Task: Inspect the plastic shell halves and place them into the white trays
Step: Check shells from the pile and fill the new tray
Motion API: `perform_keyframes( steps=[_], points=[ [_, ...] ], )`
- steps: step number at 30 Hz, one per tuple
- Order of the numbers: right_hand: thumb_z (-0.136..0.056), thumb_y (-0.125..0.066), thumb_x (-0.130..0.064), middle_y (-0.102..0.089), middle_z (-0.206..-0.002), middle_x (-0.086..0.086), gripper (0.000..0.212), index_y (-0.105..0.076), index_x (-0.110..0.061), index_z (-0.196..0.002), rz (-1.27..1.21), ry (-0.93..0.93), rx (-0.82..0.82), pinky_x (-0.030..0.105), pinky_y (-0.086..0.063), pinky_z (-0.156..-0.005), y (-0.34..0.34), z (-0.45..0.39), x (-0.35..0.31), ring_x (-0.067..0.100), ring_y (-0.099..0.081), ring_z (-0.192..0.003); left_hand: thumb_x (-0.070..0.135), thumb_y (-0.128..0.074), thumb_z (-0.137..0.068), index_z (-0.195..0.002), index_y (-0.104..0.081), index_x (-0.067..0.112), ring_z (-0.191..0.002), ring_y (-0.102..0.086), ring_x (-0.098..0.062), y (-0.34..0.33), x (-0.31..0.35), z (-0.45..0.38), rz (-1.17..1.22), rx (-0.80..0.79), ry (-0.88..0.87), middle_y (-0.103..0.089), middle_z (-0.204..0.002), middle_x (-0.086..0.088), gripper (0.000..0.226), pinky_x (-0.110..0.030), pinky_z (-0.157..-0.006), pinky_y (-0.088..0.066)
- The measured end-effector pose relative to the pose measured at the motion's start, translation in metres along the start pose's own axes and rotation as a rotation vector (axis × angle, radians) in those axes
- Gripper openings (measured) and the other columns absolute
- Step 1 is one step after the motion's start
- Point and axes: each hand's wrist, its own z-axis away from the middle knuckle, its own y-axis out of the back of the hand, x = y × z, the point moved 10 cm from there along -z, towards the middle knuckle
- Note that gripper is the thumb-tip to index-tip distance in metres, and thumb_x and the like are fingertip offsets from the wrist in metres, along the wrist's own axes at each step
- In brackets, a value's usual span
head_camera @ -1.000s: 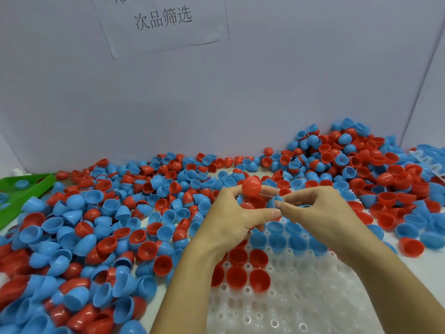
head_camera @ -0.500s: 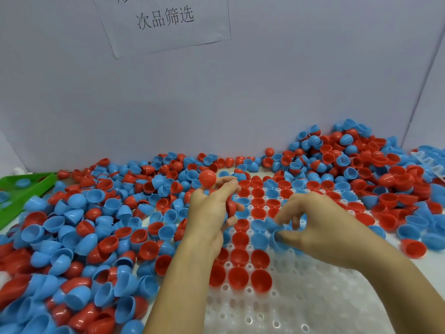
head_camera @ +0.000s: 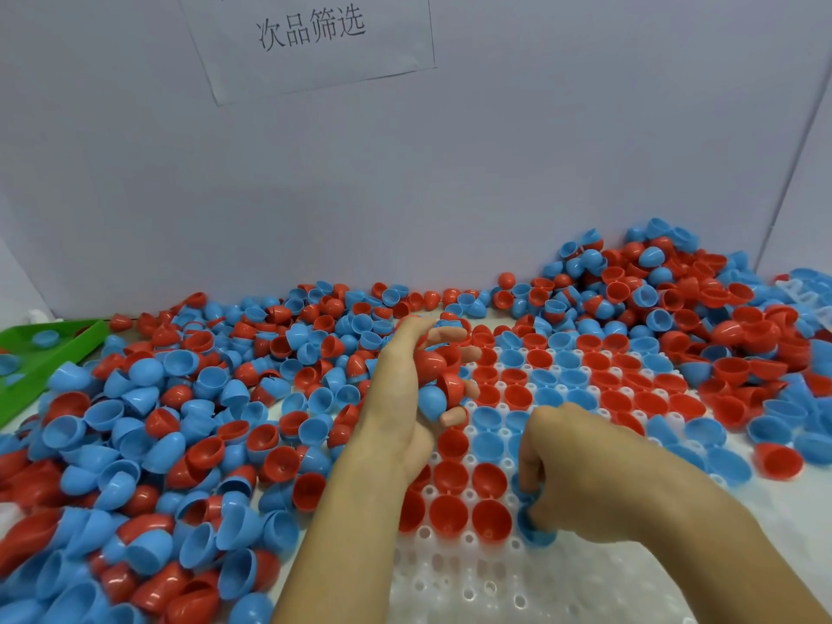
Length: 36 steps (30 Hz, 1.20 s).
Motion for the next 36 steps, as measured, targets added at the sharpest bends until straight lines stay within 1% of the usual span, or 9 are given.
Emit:
perform_keyframes(
  steps=[4, 7, 10, 15, 21, 27, 30, 33, 36],
  points=[
    [-0.080, -0.079, -0.030, -0.073, -0.088, -0.007, 0.020, -0.075, -0.018, -0.096, -0.091, 0.039, -0.035, 0.032, -0.062, -0.072, -0.004, -0.002, 0.005, 0.015, -0.070, -0.076, 0.043, -0.054, -0.085, -0.100, -0.069, 0.003, -0.054, -0.057, -0.022, -0.006, -0.001, 0.001, 0.061, -0.073, 0.018, -0.071, -0.092, -0.019, 0.045, -0.019, -0.036, -0.033],
    [-0.086, -0.072, -0.035, -0.066, -0.068, -0.023, 0.013, -0.078, -0.029, -0.096, -0.173, 0.124, -0.010, 0.013, -0.049, -0.051, 0.005, -0.001, 0.007, -0.003, -0.064, -0.065, 0.041, -0.050, -0.085, -0.097, -0.068, 0.003, -0.052, -0.057, -0.022, -0.008, -0.003, 0.000, 0.073, -0.100, 0.024, -0.071, -0.093, -0.021, 0.043, -0.019, -0.036, -0.033],
    [-0.094, -0.064, -0.037, -0.062, -0.057, -0.016, 0.013, -0.075, -0.032, -0.088, -0.348, 0.197, 0.192, 0.013, -0.038, -0.043, 0.032, -0.002, 0.011, -0.001, -0.053, -0.050, 0.041, -0.055, -0.084, -0.095, -0.066, 0.004, -0.051, -0.057, -0.021, -0.009, -0.006, -0.001, 0.043, -0.097, 0.031, -0.072, -0.093, -0.020, 0.040, -0.019, -0.035, -0.033],
    [-0.090, -0.070, -0.034, -0.064, -0.065, -0.005, 0.005, -0.070, -0.037, -0.085, -0.672, 0.309, 0.631, 0.021, -0.050, -0.059, 0.071, 0.008, 0.011, 0.010, -0.059, -0.061, 0.047, -0.055, -0.097, -0.089, -0.066, 0.011, -0.047, -0.057, -0.016, -0.011, -0.013, 0.000, -0.072, -0.071, 0.056, -0.068, -0.075, -0.009, 0.038, -0.019, -0.035, -0.031],
    [-0.082, -0.076, -0.040, -0.066, -0.075, -0.016, 0.007, -0.071, -0.040, -0.087, -0.580, 0.285, 0.544, 0.014, -0.047, -0.061, 0.055, -0.001, -0.002, 0.003, -0.060, -0.066, 0.050, -0.054, -0.097, -0.093, -0.066, 0.017, -0.054, -0.060, -0.015, -0.023, -0.015, 0.006, -0.216, -0.146, 0.049, -0.068, -0.072, -0.004, 0.035, -0.026, -0.043, -0.045],
    [-0.080, -0.066, -0.025, -0.071, -0.074, -0.008, 0.010, -0.075, -0.029, -0.084, -0.581, 0.224, 0.488, 0.016, -0.051, -0.055, 0.048, -0.005, 0.003, 0.003, -0.059, -0.056, 0.045, -0.050, -0.101, -0.094, -0.060, 0.014, -0.091, -0.066, -0.031, -0.025, -0.013, 0.007, -0.166, -0.161, 0.059, -0.068, -0.092, -0.014, 0.033, -0.046, -0.074, -0.058],
    [-0.083, -0.064, -0.021, -0.071, -0.076, -0.011, 0.013, -0.073, -0.030, -0.079, -0.566, 0.156, 0.531, 0.024, -0.058, -0.058, 0.048, -0.006, 0.009, 0.004, -0.065, -0.066, 0.043, -0.048, -0.102, -0.093, -0.055, 0.015, -0.085, -0.070, -0.026, -0.030, -0.013, 0.010, -0.123, -0.201, 0.058, -0.071, -0.090, -0.011, 0.031, -0.051, -0.074, -0.060],
    [-0.087, -0.066, -0.016, -0.070, -0.076, -0.021, 0.024, -0.072, -0.036, -0.076, -0.610, 0.154, 0.621, 0.007, -0.050, -0.061, 0.055, -0.004, 0.014, -0.011, -0.062, -0.078, 0.043, -0.048, -0.102, -0.087, -0.057, 0.016, -0.089, -0.073, -0.028, -0.031, -0.012, 0.010, -0.104, -0.223, 0.041, -0.074, -0.093, -0.008, 0.032, -0.054, -0.073, -0.060],
    [-0.089, -0.065, -0.006, -0.068, -0.076, -0.020, 0.033, -0.072, -0.037, -0.080, -0.678, 0.166, 0.698, 0.003, -0.045, -0.059, 0.063, 0.001, 0.020, -0.011, -0.061, -0.068, 0.044, -0.050, -0.101, -0.066, -0.072, 0.027, -0.087, -0.076, -0.028, -0.023, -0.010, 0.006, -0.110, -0.160, 0.030, -0.077, -0.101, -0.004, 0.044, -0.040, -0.058, -0.059]
  ],
)
